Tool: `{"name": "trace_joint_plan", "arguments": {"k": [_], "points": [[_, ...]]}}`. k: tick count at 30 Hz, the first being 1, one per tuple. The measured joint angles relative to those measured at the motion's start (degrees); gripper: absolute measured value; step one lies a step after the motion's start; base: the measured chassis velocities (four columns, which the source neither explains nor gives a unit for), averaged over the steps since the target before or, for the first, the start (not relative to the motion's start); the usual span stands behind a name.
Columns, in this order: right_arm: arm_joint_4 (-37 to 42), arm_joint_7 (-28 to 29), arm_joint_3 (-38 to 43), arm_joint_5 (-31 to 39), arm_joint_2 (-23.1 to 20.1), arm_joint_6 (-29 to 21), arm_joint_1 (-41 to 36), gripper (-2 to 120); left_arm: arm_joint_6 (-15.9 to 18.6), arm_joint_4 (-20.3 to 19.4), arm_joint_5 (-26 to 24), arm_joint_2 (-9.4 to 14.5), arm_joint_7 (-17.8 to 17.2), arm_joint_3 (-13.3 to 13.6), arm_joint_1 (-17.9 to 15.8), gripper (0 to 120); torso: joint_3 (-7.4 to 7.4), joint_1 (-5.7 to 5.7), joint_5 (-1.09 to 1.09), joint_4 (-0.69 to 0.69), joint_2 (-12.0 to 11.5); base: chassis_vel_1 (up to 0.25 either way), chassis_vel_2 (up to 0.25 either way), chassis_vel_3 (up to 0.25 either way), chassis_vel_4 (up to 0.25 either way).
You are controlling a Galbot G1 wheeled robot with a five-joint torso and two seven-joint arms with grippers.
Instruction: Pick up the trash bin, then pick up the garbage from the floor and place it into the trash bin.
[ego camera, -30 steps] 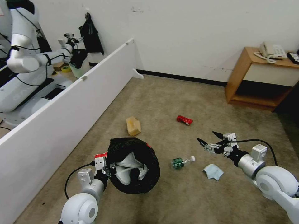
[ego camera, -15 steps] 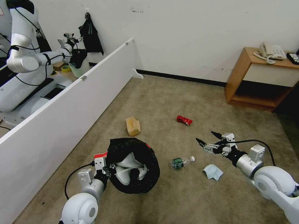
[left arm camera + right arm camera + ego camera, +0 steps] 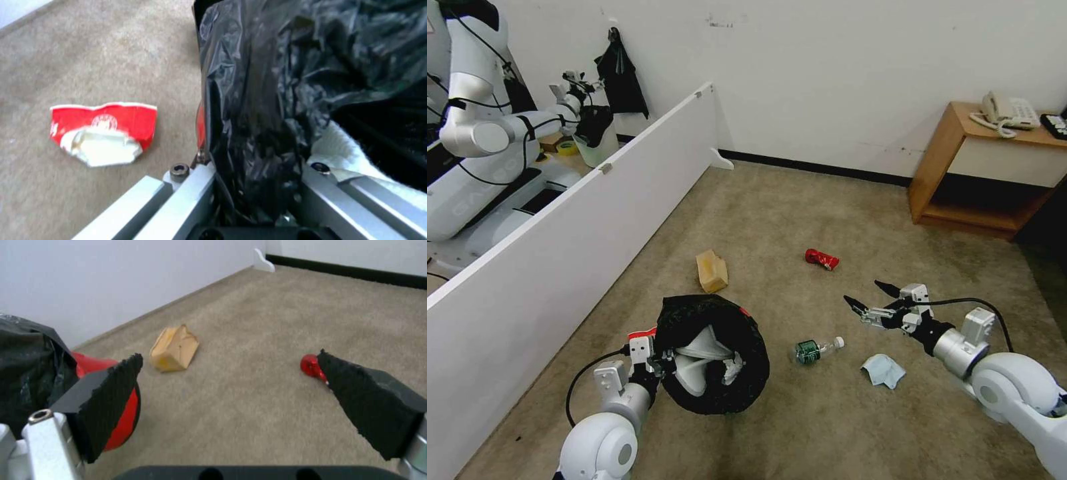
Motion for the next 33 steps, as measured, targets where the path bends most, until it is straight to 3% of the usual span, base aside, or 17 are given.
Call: {"name": "trace_joint_plan", "arguments": {"k": [15, 24, 33], "points": [[0.4, 1.5, -0.2, -0.1, 0.3, -0.2, 0.0, 100, 0.1, -0.1, 0.1, 0.2, 0.0, -0.1, 0.1, 0, 0.04, 0.01, 0.00, 0.03, 0.0, -0.205, 0.204, 0.207, -0.195], [0.3, 1.5, -0.2, -0.1, 0.1, 0.2, 0.0, 100, 0.2, -0.1, 0.1, 0.3, 0.0, -0.1, 0.1, 0, -0.01, 0.00, 0.00, -0.02, 0.0, 0.002, -0.008, -0.016, 0.013], [0.3, 1.4, -0.2, -0.1, -0.1, 0.2, 0.3, 100, 0.3, -0.1, 0.1, 0.5, 0.1, -0.1, 0.1, 0, 0.01, 0.01, 0.00, 0.01, 0.0, 0.000, 0.000, 0.000, 0.000]]}}
